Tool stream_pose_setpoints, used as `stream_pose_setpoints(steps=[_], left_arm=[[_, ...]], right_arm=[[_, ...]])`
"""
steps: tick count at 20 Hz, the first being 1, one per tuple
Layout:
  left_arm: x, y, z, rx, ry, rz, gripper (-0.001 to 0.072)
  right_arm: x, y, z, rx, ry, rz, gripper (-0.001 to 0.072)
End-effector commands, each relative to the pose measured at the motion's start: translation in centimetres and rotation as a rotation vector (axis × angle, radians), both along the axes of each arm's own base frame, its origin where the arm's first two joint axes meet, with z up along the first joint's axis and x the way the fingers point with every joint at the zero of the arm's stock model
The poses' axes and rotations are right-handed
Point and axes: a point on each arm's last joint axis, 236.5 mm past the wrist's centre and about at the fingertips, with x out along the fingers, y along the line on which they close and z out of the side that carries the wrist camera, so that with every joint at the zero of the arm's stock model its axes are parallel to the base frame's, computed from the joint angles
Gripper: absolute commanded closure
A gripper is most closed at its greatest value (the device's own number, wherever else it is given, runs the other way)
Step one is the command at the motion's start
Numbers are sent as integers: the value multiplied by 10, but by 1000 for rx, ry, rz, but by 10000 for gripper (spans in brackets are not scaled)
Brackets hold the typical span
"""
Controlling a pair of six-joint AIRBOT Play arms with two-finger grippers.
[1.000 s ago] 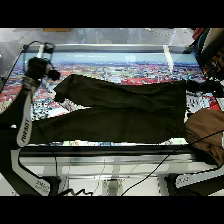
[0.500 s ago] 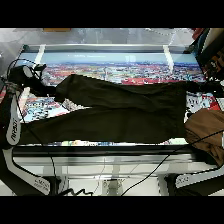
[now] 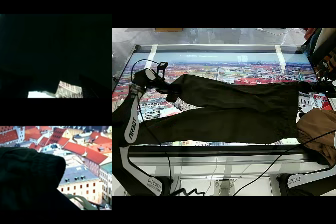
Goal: Fold the clothes and pants, and hang the long-sleeved shirts on hangers.
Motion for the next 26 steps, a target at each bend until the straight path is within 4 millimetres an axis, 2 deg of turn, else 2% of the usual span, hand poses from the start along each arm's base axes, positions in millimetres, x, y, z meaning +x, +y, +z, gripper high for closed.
stream_pose_setpoints(steps=[1,2,3,5,7,9,12,14,16,18,19,21,22,25,26], left_arm=[[11,-12,-15,-26,-14,23,14],[11,-12,-18,-35,-5,44,127],[11,-11,-20,-36,0,49,288],[12,-9,-19,-36,-4,52,682],[16,-7,-7,-35,-32,55,681],[24,-1,22,-23,-93,52,681],[27,34,96,99,-238,42,681],[18,64,155,213,-343,39,680],[2,92,203,325,-419,54,680],[-14,119,241,435,-470,74,680],[-21,128,253,461,-486,91,680],[-30,143,263,471,-490,122,680],[-37,149,256,468,-452,131,681],[-73,160,208,431,-214,137,681],[-79,166,192,422,-163,144,682]], right_arm=[[0,0,0,0,0,0,688],[0,-1,0,-3,1,0,688],[-1,-1,-1,-8,3,1,688],[-1,-2,-2,-14,7,2,688],[-1,-3,-2,-16,7,3,688],[-2,-4,-2,-21,9,3,688],[-3,-7,-4,-41,16,4,688],[-1,-9,-3,-47,6,-4,688],[1,-11,-2,-50,-3,-11,688],[2,-11,-1,-50,-6,-14,688],[2,-11,-1,-51,-7,-14,688],[2,-12,-1,-52,-9,-15,688],[3,-12,-1,-53,-11,-17,688],[6,-16,1,-64,-25,-28,688],[7,-17,2,-69,-34,-34,688]])
